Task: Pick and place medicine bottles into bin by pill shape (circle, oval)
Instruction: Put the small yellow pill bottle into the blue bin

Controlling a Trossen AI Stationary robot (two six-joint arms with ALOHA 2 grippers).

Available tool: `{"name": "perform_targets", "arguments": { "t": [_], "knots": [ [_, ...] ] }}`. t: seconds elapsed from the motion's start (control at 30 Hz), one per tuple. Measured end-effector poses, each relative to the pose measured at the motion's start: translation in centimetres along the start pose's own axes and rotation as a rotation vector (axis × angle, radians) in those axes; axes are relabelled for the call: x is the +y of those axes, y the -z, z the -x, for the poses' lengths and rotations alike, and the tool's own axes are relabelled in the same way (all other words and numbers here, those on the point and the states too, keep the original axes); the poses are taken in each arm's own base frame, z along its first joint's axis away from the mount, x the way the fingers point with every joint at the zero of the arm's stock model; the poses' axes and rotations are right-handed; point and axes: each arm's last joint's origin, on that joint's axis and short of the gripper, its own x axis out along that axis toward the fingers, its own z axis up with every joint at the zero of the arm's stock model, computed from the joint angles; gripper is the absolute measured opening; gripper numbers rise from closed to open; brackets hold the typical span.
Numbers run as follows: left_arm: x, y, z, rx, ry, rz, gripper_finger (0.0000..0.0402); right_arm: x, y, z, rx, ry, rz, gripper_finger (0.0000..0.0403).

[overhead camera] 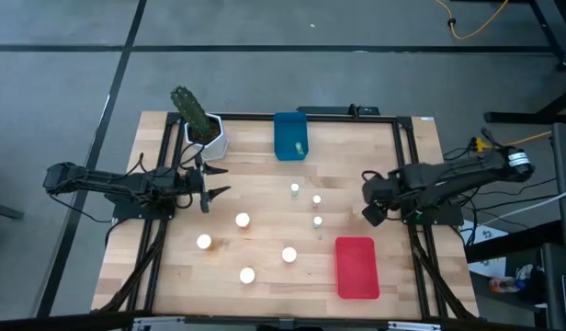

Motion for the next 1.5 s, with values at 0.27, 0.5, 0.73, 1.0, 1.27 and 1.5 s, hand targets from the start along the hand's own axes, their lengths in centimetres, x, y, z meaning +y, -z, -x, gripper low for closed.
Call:
{"name": "perform_targets", "arguments": {
  "t": [0.27, 0.5, 0.73, 1.0, 1.27, 1.5],
  "knots": [
    [0.0, 0.0, 0.0, 0.0, 0.001, 0.0, 0.0247, 1.7, 0.0, -1.4, 0.014, 0.021, 0.059, 0.0226],
    [0.0, 0.0, 0.0, 0.001, 0.001, 0.0, 0.0247, 2.6, -0.4, -2.2, -0.022, 0.026, 0.092, 0.0226],
    [0.0, 0.0, 0.0, 0.0, 0.001, 0.0, 0.0247, 3.1, -0.8, -3.4, -0.001, 0.069, 0.089, 0.0226],
    [0.0, 0.0, 0.0, 0.001, 0.001, 0.0, 0.0247, 3.9, -1.4, -4.4, -0.047, 0.084, 0.114, 0.0226],
    [0.0, 0.0, 0.0, 0.0, 0.001, 0.0, 0.0247, 3.9, -1.5, -4.5, -0.077, 0.11, 0.112, 0.0226],
    [0.0, 0.0, 0.0, 0.0, 0.001, 0.0, 0.0247, 3.9, -1.5, -4.5, -0.078, 0.111, 0.111, 0.0225]
  ]
}}
